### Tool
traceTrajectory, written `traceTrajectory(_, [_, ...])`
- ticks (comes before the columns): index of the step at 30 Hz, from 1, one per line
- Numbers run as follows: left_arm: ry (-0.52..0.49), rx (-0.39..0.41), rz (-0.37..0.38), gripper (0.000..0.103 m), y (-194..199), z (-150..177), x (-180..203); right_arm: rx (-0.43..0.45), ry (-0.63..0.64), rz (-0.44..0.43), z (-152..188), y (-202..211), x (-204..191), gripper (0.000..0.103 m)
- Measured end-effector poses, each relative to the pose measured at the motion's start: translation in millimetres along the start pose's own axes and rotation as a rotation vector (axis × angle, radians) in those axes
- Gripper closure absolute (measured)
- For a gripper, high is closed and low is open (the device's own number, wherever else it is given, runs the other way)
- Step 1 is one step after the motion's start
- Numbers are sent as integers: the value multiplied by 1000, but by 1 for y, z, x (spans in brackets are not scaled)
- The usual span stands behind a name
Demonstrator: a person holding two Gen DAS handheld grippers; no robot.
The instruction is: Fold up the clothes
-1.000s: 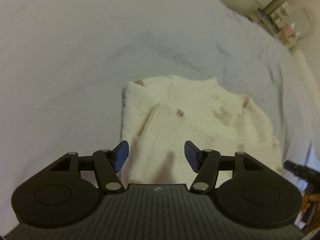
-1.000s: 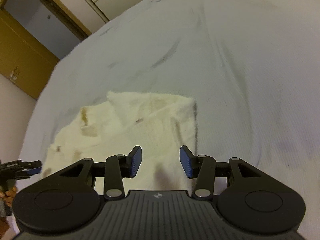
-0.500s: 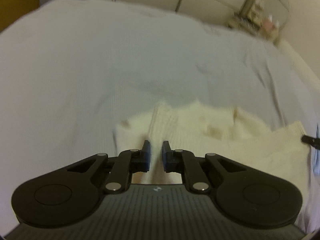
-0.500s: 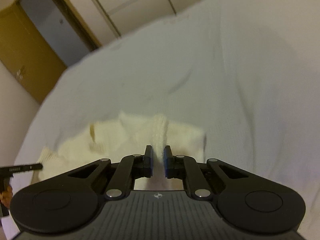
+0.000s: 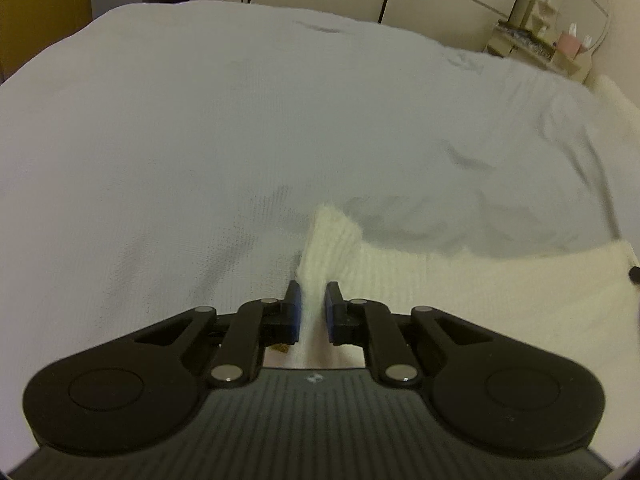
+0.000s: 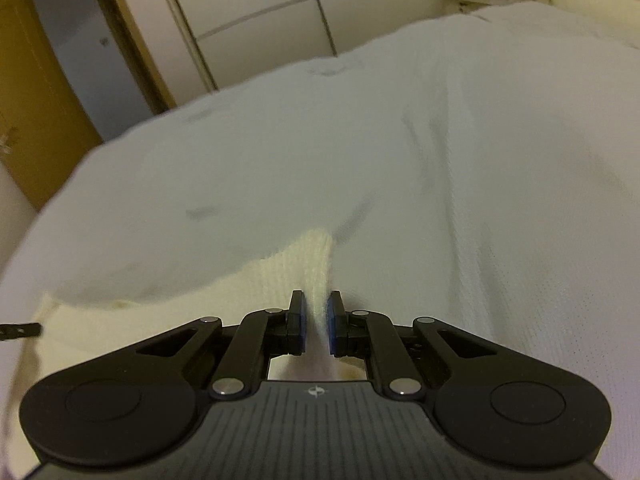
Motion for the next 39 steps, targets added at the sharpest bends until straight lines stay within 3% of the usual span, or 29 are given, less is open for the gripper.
traceTrajectory(3, [1,-31,-30,89,-14,6,-1,-58,-25,39,15,-20,5,92])
traceTrajectory(5, [9,-46,-55,78,-17,7,-5,-101,-47,60,25,-33,8,89])
traceTrajectory(7, [35,-49,-72,71,-13,5,-10,-135,-82,90,28,-36,11,59])
traceTrajectory(10, [91,-55,-81,68,7,2,-20,-108,-140,136,25,-22,15,43])
traceTrajectory(14, [193,-96,-57,67,58,15,-42,-101,-283,108,36,28,30,37])
traceTrajectory(20, [292,-178,-28,67,146,70,-54,-198,-401,69,95,104,32,37])
traceTrajectory(23, [338,-211,-34,67,168,98,-57,-251,-436,62,121,129,28,37])
traceTrajectory(27, [450,-210,-29,69,161,118,-60,-237,-498,88,138,132,27,37])
traceTrajectory(28, [475,-201,-20,71,158,120,-61,-218,-520,90,143,142,34,38])
traceTrajectory(29, [483,-202,-10,83,153,122,-60,-202,-545,90,147,149,39,38])
traceTrajectory(30, [467,-206,-14,85,151,123,-59,-195,-581,81,151,145,43,55])
traceTrajectory(31, [431,-210,-20,90,149,123,-58,-192,-611,76,154,141,46,80])
traceTrajectory(33, [331,-216,-9,98,148,115,-52,-207,-593,86,154,137,52,92])
traceTrajectory(37, [156,-248,-14,94,138,109,-46,-241,-480,99,142,137,49,95])
traceTrajectory(39, [113,-282,-57,84,128,112,-40,-280,-471,131,147,130,48,93])
Point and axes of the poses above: each gripper's, at about its wrist camera, not at the fingertips, and y roughly against the way its jaws point, x to its right, z to its underside, the point moved 2 cm from there along -y, roughly the way its jaws point, and after that the axes turned 14 degrees about x, right-handed, at the moved point
